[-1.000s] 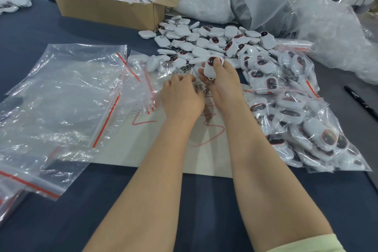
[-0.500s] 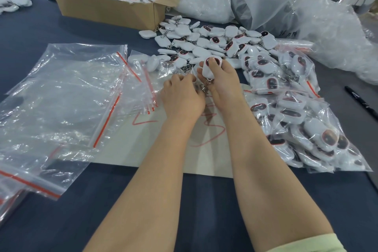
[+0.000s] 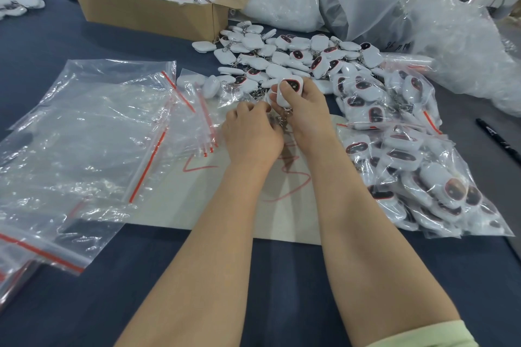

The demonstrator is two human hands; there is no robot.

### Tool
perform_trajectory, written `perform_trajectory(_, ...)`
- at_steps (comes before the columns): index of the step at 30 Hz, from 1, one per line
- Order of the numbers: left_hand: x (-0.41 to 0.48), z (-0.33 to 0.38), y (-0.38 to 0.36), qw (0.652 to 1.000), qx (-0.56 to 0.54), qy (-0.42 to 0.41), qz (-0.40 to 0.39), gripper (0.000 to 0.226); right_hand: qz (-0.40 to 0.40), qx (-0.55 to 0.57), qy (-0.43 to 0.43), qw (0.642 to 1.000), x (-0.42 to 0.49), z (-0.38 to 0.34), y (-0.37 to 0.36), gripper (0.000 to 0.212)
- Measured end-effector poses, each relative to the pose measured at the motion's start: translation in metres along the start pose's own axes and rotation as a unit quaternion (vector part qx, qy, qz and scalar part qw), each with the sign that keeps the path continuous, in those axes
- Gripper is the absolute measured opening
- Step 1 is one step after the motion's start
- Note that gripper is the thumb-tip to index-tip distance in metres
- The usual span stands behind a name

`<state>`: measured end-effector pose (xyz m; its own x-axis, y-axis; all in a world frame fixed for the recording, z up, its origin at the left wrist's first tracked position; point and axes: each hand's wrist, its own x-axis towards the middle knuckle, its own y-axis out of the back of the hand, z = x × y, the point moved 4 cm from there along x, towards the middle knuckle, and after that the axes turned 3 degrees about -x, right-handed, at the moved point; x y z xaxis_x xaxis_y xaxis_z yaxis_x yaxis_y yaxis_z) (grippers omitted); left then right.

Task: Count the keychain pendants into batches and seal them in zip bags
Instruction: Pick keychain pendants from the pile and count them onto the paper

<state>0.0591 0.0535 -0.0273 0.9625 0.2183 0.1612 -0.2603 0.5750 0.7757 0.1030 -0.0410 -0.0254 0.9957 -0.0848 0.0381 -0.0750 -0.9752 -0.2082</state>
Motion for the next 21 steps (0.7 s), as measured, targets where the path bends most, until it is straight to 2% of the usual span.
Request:
perform_trajectory(1, 0.0002, 0.0000, 0.0001, 1.000, 0.000, 0.000, 0.000, 0.036, -0.001, -0.001, -0.004, 1.000, 0.0005, 0.0005, -0.0004, 0.003)
perform_trajectory(8, 0.0004, -0.0001, -0.0007, 1.000, -0.001, -0.001, 0.004, 0.035, 0.015, 0.060, -0.049, 0.997, 0.0041, 0.0005, 0.0012, 0.022)
perform_trajectory(15, 0.0007, -0.0004, -0.0012, 1.000, -0.003, -0.001, 0.005, 0.035, 0.010, -0.047, -0.010, 0.999, 0.0033, -0.0004, 0.0020, 0.017)
perform_trajectory(21, 0.0008, -0.0004, -0.0007, 1.000, -0.005, -0.002, 0.006, 0.035, 0.033, 0.049, -0.049, 0.997, 0.0039, 0.0002, 0.0034, 0.019)
